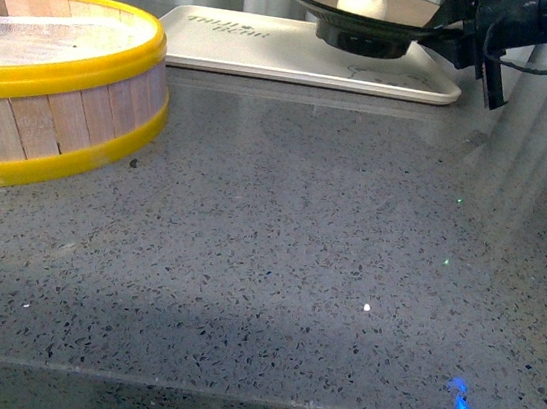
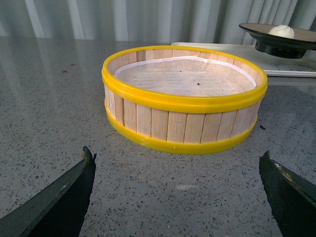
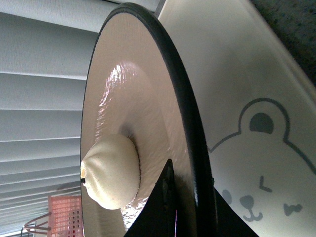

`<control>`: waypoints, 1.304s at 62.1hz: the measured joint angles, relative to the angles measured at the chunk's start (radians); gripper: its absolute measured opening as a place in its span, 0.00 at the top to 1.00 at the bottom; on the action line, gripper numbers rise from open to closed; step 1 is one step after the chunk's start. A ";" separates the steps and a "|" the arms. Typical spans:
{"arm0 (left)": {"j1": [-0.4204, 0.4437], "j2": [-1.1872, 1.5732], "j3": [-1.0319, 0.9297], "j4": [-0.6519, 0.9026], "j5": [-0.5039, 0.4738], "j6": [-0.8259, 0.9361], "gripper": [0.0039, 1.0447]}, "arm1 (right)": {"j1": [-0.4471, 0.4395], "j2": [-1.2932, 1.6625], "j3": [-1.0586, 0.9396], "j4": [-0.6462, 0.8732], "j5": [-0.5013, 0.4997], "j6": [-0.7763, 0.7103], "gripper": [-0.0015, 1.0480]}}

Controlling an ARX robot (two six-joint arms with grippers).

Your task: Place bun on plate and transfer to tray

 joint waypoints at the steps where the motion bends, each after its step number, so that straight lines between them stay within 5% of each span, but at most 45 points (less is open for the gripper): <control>1: 0.000 0.000 0.000 0.000 0.000 0.000 0.06 | -0.001 -0.002 -0.006 0.000 0.001 -0.002 0.97; 43: 0.000 0.000 0.000 0.000 0.000 0.000 0.06 | 0.006 -0.059 -0.110 0.008 0.026 -0.010 0.97; 81: 0.000 0.000 0.000 0.000 0.000 0.000 0.06 | -0.008 -0.014 -0.003 -0.083 0.034 -0.025 0.97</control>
